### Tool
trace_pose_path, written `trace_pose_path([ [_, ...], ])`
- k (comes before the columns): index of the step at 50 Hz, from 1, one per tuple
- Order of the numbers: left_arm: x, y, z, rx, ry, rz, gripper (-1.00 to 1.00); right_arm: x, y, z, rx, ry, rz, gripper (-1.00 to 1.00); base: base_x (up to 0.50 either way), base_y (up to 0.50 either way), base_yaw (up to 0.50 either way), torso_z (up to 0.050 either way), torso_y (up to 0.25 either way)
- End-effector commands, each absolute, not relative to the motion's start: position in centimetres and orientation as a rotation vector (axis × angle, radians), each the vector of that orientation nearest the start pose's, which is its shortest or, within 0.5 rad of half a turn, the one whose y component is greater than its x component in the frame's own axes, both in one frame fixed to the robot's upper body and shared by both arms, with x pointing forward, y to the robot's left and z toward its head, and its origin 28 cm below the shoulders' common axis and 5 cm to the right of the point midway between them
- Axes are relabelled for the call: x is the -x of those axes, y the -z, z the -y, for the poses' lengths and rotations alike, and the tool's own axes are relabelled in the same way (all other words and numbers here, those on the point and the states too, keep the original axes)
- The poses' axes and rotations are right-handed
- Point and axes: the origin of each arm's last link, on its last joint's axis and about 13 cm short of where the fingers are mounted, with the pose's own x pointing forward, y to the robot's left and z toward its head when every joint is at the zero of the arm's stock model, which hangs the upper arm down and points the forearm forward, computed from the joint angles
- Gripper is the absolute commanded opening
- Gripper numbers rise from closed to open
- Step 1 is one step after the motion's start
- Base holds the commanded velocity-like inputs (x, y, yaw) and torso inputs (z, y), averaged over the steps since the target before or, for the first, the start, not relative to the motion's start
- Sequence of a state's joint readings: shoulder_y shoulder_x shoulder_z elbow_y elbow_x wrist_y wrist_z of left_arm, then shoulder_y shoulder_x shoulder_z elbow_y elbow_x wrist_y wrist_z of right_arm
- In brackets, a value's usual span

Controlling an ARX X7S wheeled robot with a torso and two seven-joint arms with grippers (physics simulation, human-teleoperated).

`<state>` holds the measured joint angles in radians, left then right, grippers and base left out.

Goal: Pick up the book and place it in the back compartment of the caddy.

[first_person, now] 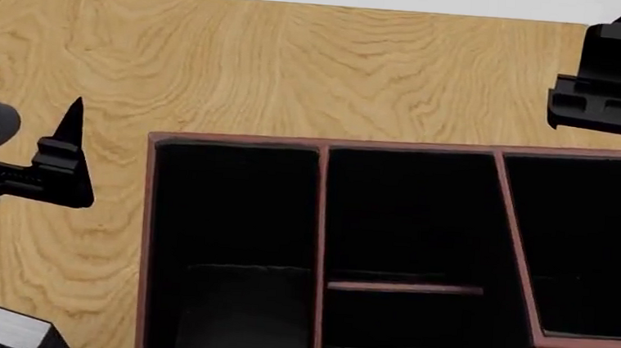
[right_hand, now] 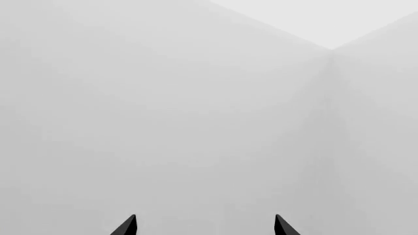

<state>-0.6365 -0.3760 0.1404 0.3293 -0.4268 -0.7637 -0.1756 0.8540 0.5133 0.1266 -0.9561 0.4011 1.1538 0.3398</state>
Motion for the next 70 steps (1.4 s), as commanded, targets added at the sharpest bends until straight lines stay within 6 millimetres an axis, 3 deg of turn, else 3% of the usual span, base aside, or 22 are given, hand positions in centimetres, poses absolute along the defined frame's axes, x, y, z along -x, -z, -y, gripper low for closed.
trace_pose_path([
  [1,-29.2,-19.8,-24.4,-0.087,0.065,0.120,1.00,-20.3,-30.5,16.5,0.239,0.296,0.665,1.00,0.00,0.00,0.00,0.000,0.000],
  [9,-28.5,-19.9,-24.2,-0.105,0.038,0.108,1.00,-20.3,-30.4,16.6,0.238,0.299,0.665,1.00,0.00,0.00,0.00,0.000,0.000],
  [23,-25.2,-21.7,-22.7,0.020,-0.023,0.089,1.00,-20.4,-30.2,16.6,0.231,0.297,0.663,1.00,0.00,0.00,0.00,0.000,0.000],
  [32,-23.3,-21.6,-21.7,0.060,-0.070,0.018,1.00,-20.3,-30.1,16.7,0.228,0.301,0.663,1.00,0.00,0.00,0.00,0.000,0.000],
  [41,-22.5,-22.1,-21.5,0.268,-0.190,-0.045,1.00,-20.4,-30.1,16.6,0.221,0.295,0.666,1.00,0.00,0.00,0.00,0.000,0.000],
  [45,-21.8,-22.2,-21.0,0.283,-0.200,-0.044,1.00,-20.5,-30.1,16.6,0.220,0.293,0.666,1.00,0.00,0.00,0.00,0.000,0.000],
  [70,-19.7,-20.5,-19.7,0.469,-0.316,-0.177,1.00,-20.5,-29.6,16.8,0.202,0.297,0.663,1.00,0.00,0.00,0.00,0.000,0.000],
])
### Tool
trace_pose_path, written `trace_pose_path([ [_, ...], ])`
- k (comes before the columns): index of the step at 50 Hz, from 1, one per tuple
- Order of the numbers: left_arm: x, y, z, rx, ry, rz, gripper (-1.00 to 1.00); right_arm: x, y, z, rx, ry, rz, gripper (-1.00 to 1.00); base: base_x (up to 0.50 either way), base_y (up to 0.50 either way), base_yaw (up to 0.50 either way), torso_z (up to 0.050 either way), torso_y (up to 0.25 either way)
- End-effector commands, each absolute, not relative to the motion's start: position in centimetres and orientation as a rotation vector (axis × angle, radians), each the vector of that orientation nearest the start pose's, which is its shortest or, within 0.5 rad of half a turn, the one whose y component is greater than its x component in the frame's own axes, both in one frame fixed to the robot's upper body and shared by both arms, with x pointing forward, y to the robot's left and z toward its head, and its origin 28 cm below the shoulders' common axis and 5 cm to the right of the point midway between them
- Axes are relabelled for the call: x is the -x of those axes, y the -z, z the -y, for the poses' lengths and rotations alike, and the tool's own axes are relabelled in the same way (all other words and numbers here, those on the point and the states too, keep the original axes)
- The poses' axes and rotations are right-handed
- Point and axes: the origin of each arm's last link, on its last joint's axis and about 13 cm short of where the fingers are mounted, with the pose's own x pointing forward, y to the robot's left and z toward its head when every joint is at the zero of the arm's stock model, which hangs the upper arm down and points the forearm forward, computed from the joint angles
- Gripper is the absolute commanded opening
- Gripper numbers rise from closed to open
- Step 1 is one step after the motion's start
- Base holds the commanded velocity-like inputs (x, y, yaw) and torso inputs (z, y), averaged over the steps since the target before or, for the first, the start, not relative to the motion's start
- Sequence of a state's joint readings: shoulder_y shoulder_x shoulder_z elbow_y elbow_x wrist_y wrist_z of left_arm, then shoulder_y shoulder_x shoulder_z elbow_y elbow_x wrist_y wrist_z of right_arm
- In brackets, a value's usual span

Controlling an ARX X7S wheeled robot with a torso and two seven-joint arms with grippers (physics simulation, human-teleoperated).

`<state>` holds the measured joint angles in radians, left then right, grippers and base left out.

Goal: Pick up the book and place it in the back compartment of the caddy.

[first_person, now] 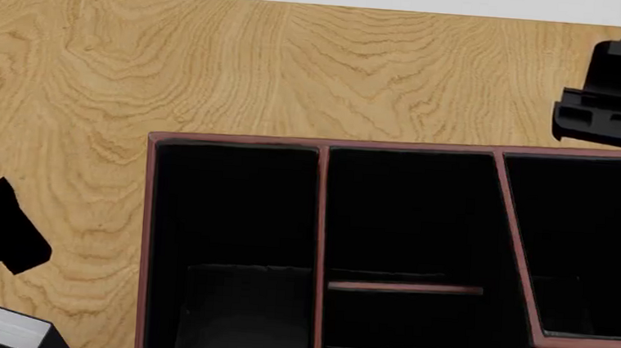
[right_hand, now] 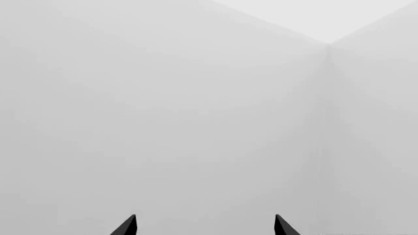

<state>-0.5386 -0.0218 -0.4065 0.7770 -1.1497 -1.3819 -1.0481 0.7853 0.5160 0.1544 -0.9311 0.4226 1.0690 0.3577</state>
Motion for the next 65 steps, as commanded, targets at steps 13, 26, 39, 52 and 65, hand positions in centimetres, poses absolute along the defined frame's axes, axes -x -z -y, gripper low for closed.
trace_pose_path([
  [13,-18.7,-20.2,-19.5,0.499,-0.336,-0.215,1.00,-20.5,-29.5,16.9,0.201,0.300,0.663,1.00,0.00,0.00,0.00,0.000,0.000],
  [26,-17.7,-19.6,-19.0,0.570,-0.342,-0.287,1.00,-20.4,-29.4,17.0,0.198,0.301,0.662,1.00,0.00,0.00,0.00,0.000,0.000],
  [39,-17.4,-18.8,-18.8,0.611,-0.372,-0.338,1.00,-20.4,-29.3,17.1,0.193,0.302,0.664,1.00,0.00,0.00,0.00,0.000,0.000],
  [52,-17.7,-17.9,-18.7,0.615,-0.385,-0.379,1.00,-20.5,-29.4,17.0,0.194,0.298,0.664,1.00,0.00,0.00,0.00,0.000,0.000],
  [65,-18.9,-16.9,-18.7,0.597,-0.394,-0.412,1.00,-20.7,-29.3,16.9,0.196,0.294,0.660,1.00,0.00,0.00,0.00,0.000,0.000],
])
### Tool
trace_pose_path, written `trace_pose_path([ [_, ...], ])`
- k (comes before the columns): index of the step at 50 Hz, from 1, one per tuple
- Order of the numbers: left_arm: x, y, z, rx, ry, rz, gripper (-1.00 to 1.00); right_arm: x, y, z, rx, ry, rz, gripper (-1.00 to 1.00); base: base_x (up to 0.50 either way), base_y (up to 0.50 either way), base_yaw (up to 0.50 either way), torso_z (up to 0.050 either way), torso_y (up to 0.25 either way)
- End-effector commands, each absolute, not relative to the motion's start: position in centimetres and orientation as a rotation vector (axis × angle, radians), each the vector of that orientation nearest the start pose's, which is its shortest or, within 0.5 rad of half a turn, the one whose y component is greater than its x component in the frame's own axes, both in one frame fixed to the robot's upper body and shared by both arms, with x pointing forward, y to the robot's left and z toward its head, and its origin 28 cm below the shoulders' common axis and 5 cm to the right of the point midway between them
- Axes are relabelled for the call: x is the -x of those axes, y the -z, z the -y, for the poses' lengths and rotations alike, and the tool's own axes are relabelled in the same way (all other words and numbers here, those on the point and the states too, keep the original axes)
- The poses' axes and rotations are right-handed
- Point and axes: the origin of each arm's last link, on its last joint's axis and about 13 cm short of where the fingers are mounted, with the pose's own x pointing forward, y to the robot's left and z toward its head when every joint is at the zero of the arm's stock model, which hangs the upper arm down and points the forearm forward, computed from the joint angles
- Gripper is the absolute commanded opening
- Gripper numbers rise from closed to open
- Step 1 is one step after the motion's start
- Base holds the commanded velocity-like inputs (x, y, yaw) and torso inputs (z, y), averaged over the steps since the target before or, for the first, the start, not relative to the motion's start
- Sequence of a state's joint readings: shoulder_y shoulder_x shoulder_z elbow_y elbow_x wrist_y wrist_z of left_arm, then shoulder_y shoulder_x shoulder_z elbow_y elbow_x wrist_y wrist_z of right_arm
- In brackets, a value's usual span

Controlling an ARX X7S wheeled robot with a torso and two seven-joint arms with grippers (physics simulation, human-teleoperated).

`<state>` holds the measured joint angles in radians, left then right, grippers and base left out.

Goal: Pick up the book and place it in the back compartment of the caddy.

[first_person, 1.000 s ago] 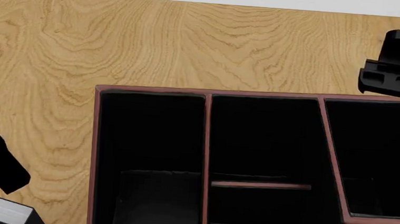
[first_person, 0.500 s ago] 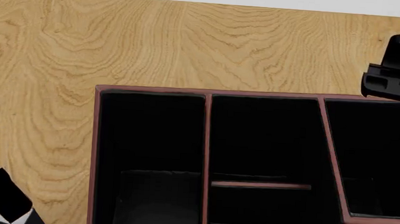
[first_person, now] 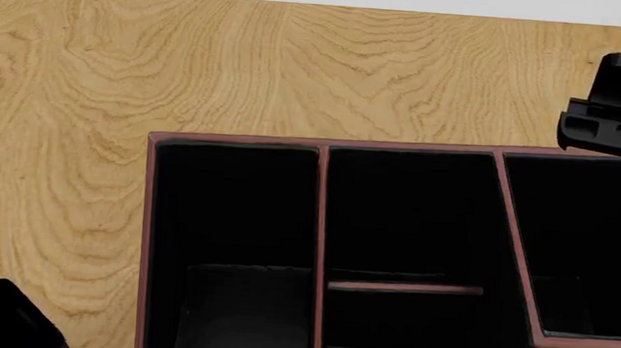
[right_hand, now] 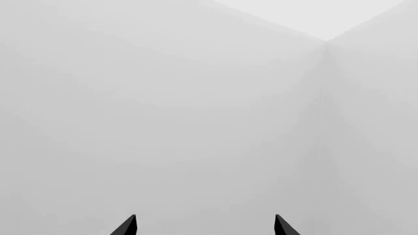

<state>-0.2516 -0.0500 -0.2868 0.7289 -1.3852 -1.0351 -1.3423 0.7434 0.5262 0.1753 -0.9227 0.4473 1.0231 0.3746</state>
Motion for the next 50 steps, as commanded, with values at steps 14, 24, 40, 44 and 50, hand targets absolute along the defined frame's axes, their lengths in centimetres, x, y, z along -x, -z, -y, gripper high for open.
trace_pose_path([
  [14,-19.8,-15.9,-18.4,0.560,-0.391,-0.438,1.00,-20.7,-29.1,17.0,0.192,0.296,0.659,1.00,0.00,0.00,0.00,0.000,0.000],
  [24,-20.5,-15.5,-18.1,0.542,-0.389,-0.446,1.00,-20.7,-29.1,17.1,0.192,0.298,0.659,1.00,0.00,0.00,0.00,0.000,0.000],
  [40,-21.2,-14.8,-18.1,0.527,-0.400,-0.464,1.00,-20.8,-29.2,17.1,0.195,0.300,0.660,1.00,0.00,0.00,0.00,0.000,0.000],
  [44,-21.3,-14.7,-18.1,0.525,-0.401,-0.470,1.00,-20.8,-29.2,17.1,0.196,0.300,0.659,1.00,0.00,0.00,0.00,0.000,0.000],
  [50,-21.6,-14.4,-18.0,0.523,-0.403,-0.478,1.00,-20.8,-29.3,17.1,0.197,0.302,0.660,1.00,0.00,0.00,0.00,0.000,0.000],
])
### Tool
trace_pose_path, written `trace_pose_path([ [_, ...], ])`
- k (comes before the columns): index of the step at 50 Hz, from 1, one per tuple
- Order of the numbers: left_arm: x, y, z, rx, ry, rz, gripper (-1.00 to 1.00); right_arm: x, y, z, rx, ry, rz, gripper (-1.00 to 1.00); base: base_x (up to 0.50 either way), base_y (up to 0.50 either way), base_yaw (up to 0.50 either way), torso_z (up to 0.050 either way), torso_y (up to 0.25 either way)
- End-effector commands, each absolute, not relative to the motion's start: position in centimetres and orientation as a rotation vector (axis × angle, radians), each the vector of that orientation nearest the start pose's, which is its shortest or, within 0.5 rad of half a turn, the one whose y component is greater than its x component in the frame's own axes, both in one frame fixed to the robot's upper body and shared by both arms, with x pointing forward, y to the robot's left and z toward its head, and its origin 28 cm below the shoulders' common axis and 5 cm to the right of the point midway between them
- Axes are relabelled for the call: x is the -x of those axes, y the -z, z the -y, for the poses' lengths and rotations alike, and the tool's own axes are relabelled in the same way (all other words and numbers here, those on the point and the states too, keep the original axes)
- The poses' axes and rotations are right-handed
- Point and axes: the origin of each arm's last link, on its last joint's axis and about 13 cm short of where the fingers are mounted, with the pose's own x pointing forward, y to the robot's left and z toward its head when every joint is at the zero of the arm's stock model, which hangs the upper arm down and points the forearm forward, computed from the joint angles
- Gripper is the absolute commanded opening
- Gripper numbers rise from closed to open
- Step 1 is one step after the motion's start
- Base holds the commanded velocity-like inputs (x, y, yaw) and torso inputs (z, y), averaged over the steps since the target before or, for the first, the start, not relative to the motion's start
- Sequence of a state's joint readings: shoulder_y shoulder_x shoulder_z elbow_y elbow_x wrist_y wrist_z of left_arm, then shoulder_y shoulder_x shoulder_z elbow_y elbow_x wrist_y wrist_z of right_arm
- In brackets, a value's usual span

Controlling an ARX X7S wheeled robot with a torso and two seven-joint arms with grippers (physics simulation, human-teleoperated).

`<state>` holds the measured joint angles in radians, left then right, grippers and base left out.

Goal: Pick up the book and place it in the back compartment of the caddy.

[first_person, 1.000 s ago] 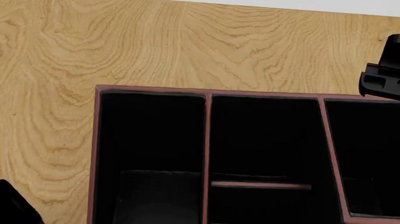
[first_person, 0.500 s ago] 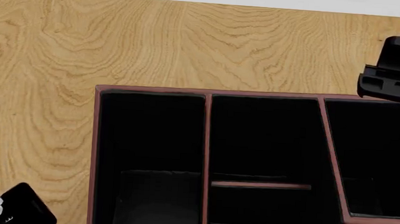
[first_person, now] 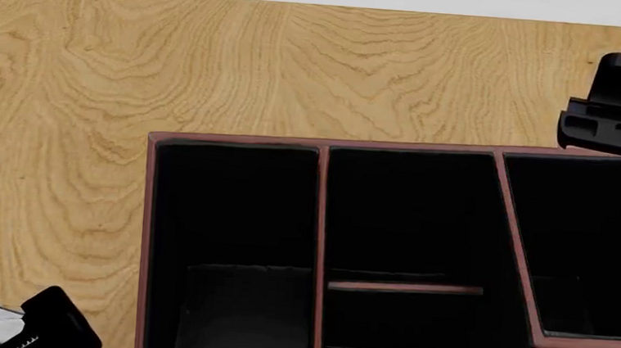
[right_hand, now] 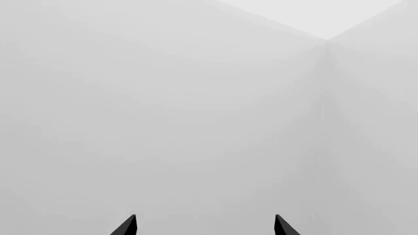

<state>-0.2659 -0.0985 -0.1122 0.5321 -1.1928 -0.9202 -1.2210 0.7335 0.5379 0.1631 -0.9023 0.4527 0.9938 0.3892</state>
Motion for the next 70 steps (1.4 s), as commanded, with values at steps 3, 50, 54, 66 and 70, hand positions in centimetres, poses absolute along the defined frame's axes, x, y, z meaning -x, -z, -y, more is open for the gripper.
trace_pose_path([
  [3,-21.7,-14.3,-18.0,0.520,-0.401,-0.482,1.00,-20.8,-29.2,17.1,0.197,0.302,0.659,1.00,0.00,0.00,0.00,0.000,0.000],
  [50,-23.7,-12.0,-17.9,0.466,-0.424,-0.525,1.00,-20.9,-29.1,17.3,0.196,0.308,0.656,1.00,0.00,0.00,0.00,0.000,0.000],
  [54,-23.8,-11.7,-17.9,0.466,-0.428,-0.531,1.00,-21.0,-28.9,17.2,0.197,0.307,0.653,1.00,0.00,0.00,0.00,0.000,0.000],
  [66,-23.7,-11.9,-18.0,0.460,-0.446,-0.531,-1.00,-20.9,-28.9,17.2,0.195,0.307,0.653,1.00,0.00,0.00,0.00,0.000,0.000],
  [70,-23.6,-11.9,-18.1,0.462,-0.449,-0.530,-1.00,-20.9,-29.0,17.2,0.197,0.307,0.653,1.00,0.00,0.00,0.00,0.000,0.000],
])
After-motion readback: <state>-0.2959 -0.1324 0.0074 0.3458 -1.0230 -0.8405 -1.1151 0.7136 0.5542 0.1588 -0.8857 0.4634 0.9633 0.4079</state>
